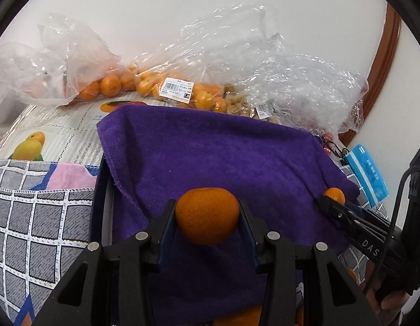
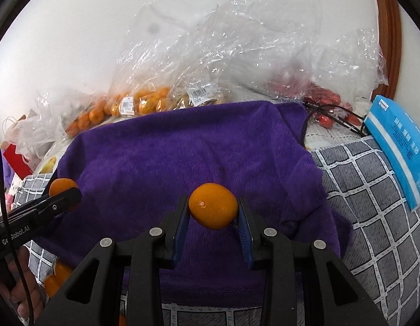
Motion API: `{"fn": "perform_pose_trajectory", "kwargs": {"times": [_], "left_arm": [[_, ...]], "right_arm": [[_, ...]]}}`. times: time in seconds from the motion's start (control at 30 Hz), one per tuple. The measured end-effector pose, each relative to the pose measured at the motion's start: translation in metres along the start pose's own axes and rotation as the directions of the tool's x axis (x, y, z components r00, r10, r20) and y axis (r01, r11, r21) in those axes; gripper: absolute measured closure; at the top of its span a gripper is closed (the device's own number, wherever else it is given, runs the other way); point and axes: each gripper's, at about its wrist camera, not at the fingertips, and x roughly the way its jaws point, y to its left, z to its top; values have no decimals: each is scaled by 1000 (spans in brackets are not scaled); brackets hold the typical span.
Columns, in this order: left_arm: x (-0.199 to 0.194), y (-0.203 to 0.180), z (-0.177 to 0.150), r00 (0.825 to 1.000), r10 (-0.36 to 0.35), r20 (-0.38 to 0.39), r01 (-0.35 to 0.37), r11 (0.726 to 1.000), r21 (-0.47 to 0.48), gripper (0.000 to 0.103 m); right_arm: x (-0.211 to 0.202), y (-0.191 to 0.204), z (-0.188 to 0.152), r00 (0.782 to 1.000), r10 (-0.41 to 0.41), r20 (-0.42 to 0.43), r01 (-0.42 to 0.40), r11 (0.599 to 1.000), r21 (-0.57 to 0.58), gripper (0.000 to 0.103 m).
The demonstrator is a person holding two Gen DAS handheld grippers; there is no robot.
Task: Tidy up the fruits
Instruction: 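Lower the right tool's orange onto the towel and open while the left tool releases its orange there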
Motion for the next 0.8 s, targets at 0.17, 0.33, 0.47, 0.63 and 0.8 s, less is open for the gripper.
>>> {"fn": "perform_pose_trajectory", "kwargs": {"times": [0.17, 0.33, 0.47, 0.63, 0.8], "left_arm": [[4, -1, 0, 1000, 2, -18, -2, 1000, 4, 62], [6, -1, 0, 1000, 9, -29, -8, 1000, 8, 62], [7, -2, -1, 999, 8, -39, -8, 1000, 11, 62], [8, -2, -1, 999, 10, -38, -10, 1000, 9, 62], [2, -1, 0, 1000, 2, -6, -2, 1000, 5, 57]], "right_arm": [[3, -2, 0, 1000, 4, -18, -4, 1000, 10, 69], [5, -2, 0, 1000, 0, -24, 0, 1000, 11, 69], [2, -2, -1, 1000, -13, -13, 13, 1000, 10, 68], [-6, -3, 1, 999, -29, 27, 29, 999, 14, 53], [-13, -7, 2, 998, -26, 51, 24, 999, 33, 46]]}}
